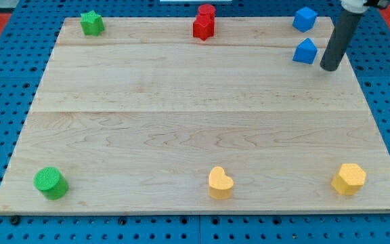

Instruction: Push the triangle closer to the cube

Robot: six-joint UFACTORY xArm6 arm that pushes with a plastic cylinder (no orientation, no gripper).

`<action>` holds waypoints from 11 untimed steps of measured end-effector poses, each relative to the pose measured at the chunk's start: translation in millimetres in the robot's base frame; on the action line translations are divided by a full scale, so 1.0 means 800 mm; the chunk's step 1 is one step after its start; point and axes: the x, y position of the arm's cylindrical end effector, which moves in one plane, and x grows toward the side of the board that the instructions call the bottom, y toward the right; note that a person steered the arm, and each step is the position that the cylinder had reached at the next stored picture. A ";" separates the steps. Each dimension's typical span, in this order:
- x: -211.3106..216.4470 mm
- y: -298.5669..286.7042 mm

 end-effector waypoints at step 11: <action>-0.055 -0.032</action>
